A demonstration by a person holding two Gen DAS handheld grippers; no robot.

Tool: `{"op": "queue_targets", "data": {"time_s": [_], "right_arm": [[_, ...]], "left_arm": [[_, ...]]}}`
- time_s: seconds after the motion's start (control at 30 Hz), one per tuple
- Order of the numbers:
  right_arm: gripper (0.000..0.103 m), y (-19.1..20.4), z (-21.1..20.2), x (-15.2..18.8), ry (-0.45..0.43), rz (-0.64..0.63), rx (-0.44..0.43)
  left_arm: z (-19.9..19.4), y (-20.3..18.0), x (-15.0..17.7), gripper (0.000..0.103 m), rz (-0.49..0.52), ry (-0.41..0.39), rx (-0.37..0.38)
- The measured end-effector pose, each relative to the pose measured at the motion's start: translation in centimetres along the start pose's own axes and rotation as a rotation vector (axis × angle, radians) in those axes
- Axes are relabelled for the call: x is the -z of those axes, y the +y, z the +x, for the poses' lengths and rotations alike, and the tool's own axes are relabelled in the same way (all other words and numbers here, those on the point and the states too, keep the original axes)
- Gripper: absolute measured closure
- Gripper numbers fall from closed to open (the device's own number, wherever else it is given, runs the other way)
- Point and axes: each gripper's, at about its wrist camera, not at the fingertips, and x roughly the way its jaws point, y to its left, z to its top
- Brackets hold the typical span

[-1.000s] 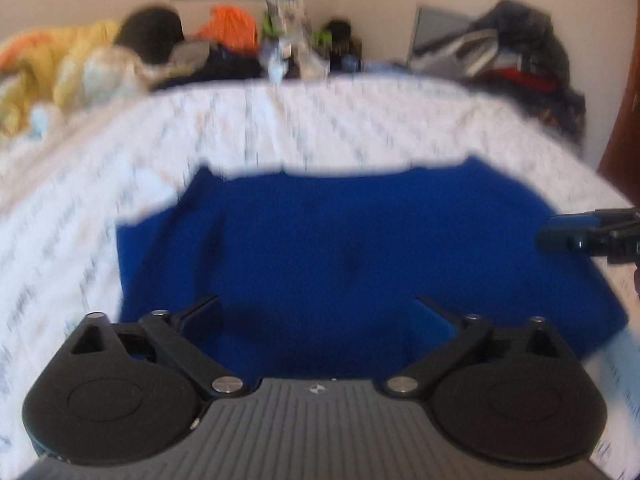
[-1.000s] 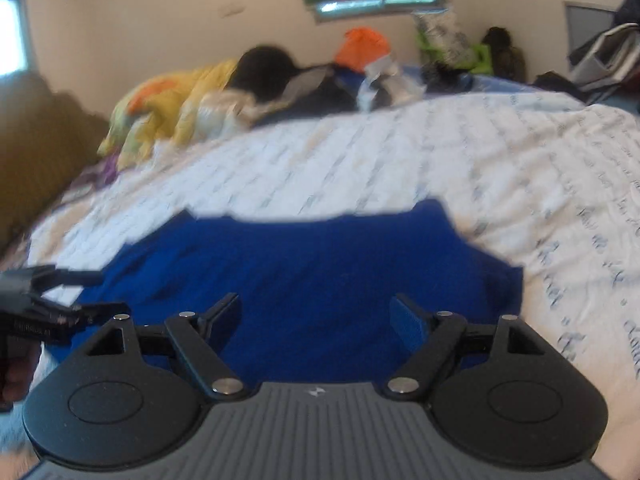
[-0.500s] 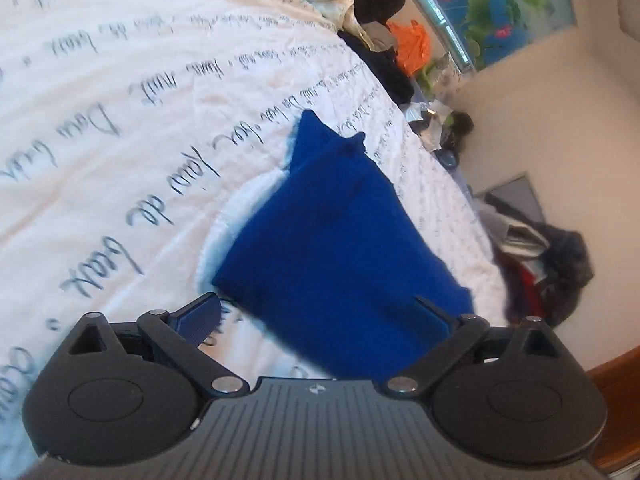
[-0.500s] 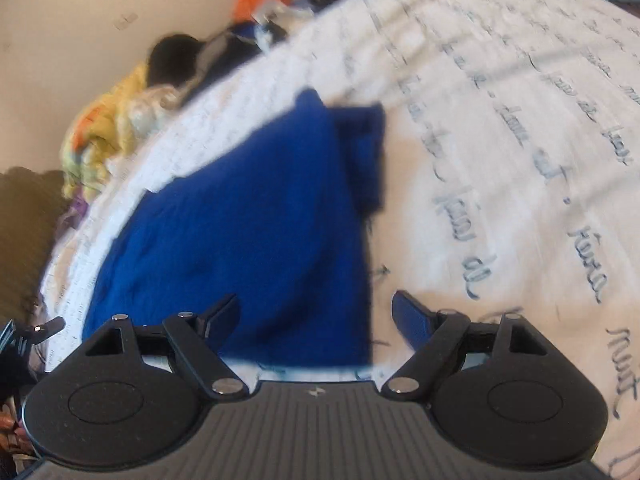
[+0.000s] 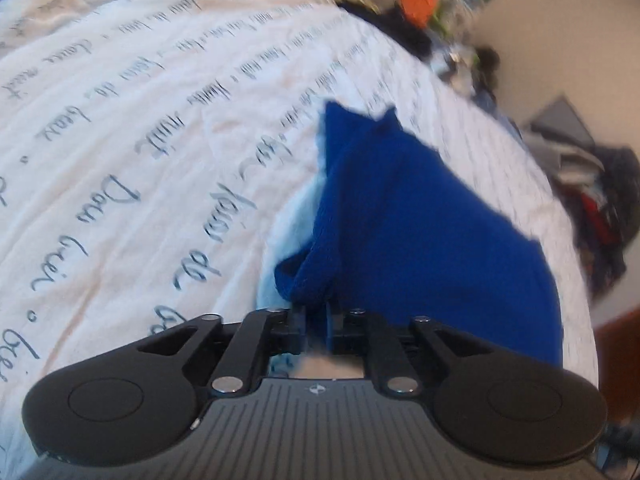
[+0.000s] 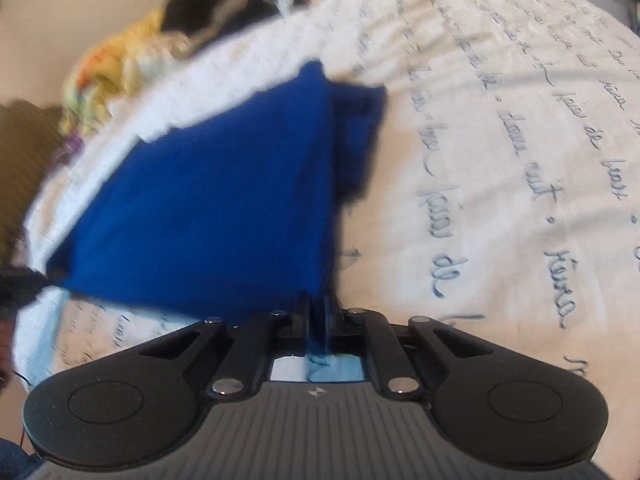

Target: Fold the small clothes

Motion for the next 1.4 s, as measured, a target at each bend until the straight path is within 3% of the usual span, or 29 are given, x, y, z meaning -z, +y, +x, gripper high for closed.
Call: {"op": "queue_targets", "data": {"time_s": [0.07, 0.1, 0.13, 0.17, 0.23, 0.37, 0.4, 0.47, 0.5, 0.53, 0.57, 0.63, 0.73, 1.3, 1.4], "right_arm": [[0.085, 0.0, -0.5, -0.4, 0.013, 0.039, 0.012], [0.080, 0.2, -1.0, -0.9, -0.018, 0.048, 0.020], [0.068, 0.6, -1.7, -1.5, -0.072, 0.048, 0.022], [0.050, 1.1, -2.2, -2.0, -0.136, 0.030, 0.015], [0.026, 3.2, -1.9, -3.8, -0.222, -0.048, -0.021], [0.027, 8.4, 3.5, -8.6, -0.286, -0.212, -0.080], [0.027, 9.6, 5.6, -9.7, -0.283, -0.254, -0.048], [0.027, 11.2, 9.6, -11.0, -0.261, -0.295, 0.086], [0.027, 11.7, 11.4, -11.2, -0.248, -0.315, 0.151], [0.027, 11.9, 12.9, -11.0, -0.228, -0.321, 0.206], [0.020, 11.8, 14.4, -10.5, -0.196, -0.312, 0.256], [0.018, 10.4, 14.7, -8.8, -0.285, -0.268, 0.223], [0.018, 10.1, 14.3, -8.6, -0.310, -0.253, 0.209], [0.016, 10.7, 14.5, -8.8, -0.306, -0.266, 0.219], [0.015, 11.1, 12.4, -8.0, -0.285, -0.171, 0.223]], "left_arm": [[-1.3, -1.0, 0.2, 0.057, 0.055, -0.022, -0.012], [-2.2, -1.8, 0.3, 0.031, 0.090, -0.062, -0.009], [-3.1, -2.8, 0.3, 0.015, 0.133, -0.128, -0.011], [-3.7, -4.0, 0.3, 0.012, 0.182, -0.188, -0.017], [-3.0, -7.4, -0.2, 0.013, 0.328, -0.270, -0.026], [3.8, -13.2, -1.5, 0.021, 0.541, -0.325, -0.072], [6.0, -14.2, -1.8, 0.030, 0.569, -0.309, -0.103], [10.1, -15.2, -2.2, 0.031, 0.618, -0.264, -0.166], [11.5, -15.4, -2.1, 0.030, 0.625, -0.247, -0.199], [12.3, -15.0, -1.8, 0.020, 0.622, -0.251, -0.205], [12.5, -14.6, -1.4, 0.014, 0.610, -0.287, -0.206], [12.5, -13.8, -1.4, 0.004, 0.577, -0.296, -0.211], [12.2, -13.4, -1.5, 0.001, 0.542, -0.293, -0.192], [12.3, -13.7, -1.4, 0.000, 0.551, -0.290, -0.196], [12.2, -13.7, -1.4, 0.000, 0.550, -0.290, -0.196]]}}
